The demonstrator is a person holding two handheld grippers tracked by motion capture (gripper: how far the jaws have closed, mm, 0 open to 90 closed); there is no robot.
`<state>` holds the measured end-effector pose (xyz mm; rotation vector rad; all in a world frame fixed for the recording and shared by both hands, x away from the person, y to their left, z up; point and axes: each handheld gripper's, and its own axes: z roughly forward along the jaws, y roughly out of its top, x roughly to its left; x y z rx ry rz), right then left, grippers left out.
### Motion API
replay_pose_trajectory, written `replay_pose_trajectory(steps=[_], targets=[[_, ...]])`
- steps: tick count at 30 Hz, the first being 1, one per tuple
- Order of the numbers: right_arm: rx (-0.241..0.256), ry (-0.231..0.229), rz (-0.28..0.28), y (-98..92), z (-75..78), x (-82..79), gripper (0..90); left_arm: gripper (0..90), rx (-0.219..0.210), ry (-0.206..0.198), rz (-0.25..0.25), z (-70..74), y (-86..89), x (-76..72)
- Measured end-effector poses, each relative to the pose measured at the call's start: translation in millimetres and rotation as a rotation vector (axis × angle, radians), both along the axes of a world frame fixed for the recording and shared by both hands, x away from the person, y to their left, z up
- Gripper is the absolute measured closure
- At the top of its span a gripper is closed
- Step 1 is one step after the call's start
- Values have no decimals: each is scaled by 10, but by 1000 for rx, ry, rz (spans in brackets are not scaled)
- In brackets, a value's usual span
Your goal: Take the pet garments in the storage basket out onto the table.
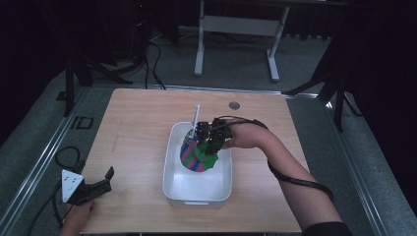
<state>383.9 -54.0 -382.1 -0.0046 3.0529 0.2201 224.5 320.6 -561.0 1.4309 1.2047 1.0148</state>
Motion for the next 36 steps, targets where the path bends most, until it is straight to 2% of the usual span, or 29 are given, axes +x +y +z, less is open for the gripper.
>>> replay_pose_trajectory(steps=[13,22,36], targets=[[44,-36,-65,-362,289,61,734,2,5,1,4,0,-2,2],[61,-54,-111,-633,411,97,734,2,5,3,3,0,-2,1],[99,-75,-233,-1298,518,158,733,3,7,1,3,-2,-7,4]])
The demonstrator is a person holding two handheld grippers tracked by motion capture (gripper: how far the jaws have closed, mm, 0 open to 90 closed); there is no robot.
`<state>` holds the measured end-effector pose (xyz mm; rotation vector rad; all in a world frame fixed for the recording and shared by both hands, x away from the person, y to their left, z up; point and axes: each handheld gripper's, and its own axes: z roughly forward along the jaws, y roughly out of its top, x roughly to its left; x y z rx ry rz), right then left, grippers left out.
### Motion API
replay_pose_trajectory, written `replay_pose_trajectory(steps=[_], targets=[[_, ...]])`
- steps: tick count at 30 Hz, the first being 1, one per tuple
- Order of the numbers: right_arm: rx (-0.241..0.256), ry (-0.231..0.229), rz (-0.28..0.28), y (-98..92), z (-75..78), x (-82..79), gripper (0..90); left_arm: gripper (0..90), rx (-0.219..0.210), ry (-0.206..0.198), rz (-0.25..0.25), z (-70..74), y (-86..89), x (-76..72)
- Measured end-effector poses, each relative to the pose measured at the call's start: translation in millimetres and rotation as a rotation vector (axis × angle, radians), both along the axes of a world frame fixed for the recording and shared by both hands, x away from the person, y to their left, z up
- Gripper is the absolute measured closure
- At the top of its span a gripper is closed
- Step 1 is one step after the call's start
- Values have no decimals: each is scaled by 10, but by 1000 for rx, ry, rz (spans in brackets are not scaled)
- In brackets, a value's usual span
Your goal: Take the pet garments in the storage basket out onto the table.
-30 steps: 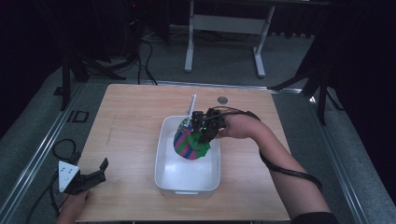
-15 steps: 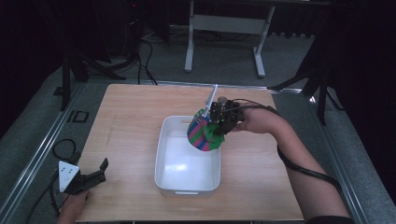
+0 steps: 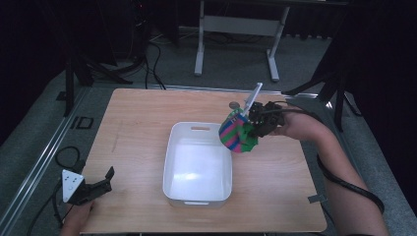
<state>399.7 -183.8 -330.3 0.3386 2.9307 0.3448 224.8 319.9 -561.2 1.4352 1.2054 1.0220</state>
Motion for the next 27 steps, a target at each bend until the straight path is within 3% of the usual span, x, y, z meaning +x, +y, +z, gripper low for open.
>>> replay_pose_trajectory(steps=[7,15,27], targets=[[18,-1,-47,-252,-49,23,733,2,-1,1,0,0,0,-1],[43,3,-114,-584,-220,42,733,2,1,2,0,0,1,-1],[93,15,-166,-796,-537,59,732,2,1,1,-2,-1,-2,-2]])
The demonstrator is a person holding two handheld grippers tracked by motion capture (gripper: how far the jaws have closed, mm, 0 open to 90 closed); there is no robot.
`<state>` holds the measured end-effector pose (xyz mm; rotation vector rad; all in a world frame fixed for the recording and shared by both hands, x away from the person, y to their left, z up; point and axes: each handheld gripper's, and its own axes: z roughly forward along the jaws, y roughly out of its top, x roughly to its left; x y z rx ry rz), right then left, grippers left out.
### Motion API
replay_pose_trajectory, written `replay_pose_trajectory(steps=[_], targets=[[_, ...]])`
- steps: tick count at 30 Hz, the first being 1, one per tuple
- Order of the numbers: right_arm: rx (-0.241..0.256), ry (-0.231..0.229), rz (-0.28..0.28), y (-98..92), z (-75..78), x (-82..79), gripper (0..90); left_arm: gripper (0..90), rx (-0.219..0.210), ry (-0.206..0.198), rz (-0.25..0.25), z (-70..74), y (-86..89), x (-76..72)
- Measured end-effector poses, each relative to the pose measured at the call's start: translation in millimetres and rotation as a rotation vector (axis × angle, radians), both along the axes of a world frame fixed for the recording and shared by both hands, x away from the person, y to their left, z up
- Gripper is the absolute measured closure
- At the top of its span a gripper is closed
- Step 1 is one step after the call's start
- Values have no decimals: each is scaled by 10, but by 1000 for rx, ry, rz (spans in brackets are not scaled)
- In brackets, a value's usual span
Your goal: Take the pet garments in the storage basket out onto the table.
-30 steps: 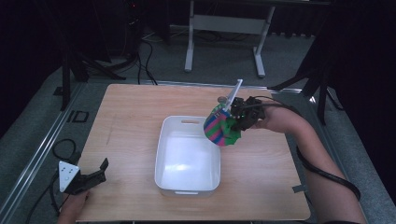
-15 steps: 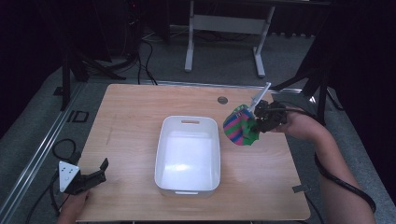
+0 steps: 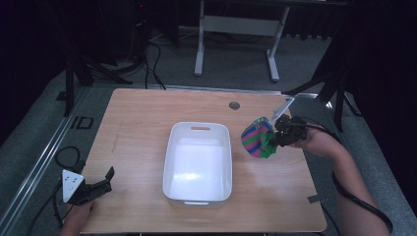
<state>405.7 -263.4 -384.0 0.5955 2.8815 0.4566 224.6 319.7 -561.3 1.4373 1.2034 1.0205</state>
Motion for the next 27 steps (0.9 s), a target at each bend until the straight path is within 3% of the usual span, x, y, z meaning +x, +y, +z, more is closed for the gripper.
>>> replay_pose_trajectory(steps=[10,17,23,27], targets=[[38,7,-37,-47,-407,11,730,2,3,2,0,-1,-1,-1],[41,42,-60,-63,-761,7,730,2,6,4,-3,-3,-4,-2],[94,41,-95,-110,-963,-27,728,3,7,5,-2,-3,-5,-1],[88,51,-108,-115,-1091,-48,728,3,7,5,-2,-3,-5,0]])
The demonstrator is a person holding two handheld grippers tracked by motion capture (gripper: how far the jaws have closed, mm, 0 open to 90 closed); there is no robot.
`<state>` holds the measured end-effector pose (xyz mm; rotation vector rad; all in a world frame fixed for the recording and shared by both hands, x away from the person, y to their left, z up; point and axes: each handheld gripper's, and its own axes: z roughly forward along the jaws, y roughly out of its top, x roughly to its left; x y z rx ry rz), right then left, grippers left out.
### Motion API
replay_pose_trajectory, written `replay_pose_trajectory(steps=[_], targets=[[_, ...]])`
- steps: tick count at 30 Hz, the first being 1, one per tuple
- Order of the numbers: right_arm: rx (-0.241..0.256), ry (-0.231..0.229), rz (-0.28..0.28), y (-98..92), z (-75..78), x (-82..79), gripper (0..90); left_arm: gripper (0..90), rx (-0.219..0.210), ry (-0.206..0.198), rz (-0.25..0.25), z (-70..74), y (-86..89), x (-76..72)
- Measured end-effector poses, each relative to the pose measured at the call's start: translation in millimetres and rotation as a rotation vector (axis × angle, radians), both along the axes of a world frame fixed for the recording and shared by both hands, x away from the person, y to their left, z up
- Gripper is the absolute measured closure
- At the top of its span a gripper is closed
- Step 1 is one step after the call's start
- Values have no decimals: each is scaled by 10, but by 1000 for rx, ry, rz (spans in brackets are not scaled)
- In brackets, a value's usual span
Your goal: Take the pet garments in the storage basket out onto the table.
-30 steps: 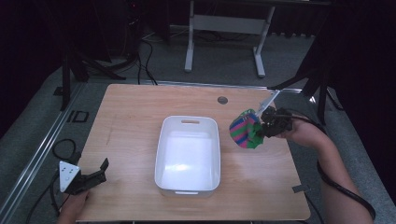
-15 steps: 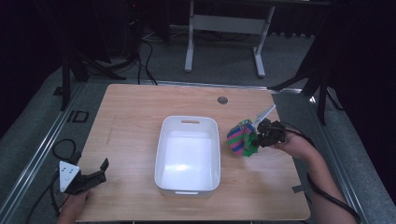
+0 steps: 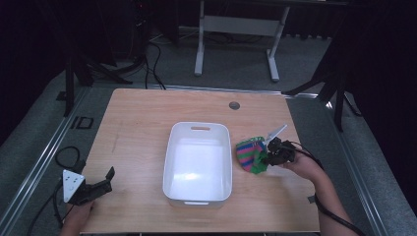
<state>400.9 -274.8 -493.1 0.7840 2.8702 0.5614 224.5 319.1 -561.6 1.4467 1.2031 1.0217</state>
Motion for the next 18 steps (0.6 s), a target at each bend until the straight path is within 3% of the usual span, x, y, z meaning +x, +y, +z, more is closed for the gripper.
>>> replay_pose_trajectory(steps=[5,6,15,18], targets=[[-14,11,-11,9,-126,-10,727,2,1,1,-1,0,0,1],[6,13,-25,6,-164,-8,726,3,1,1,0,0,0,0],[23,1,-50,13,-225,-2,718,3,0,1,-2,0,0,0],[19,-14,-60,22,-217,-11,659,2,-1,2,-2,0,0,1]])
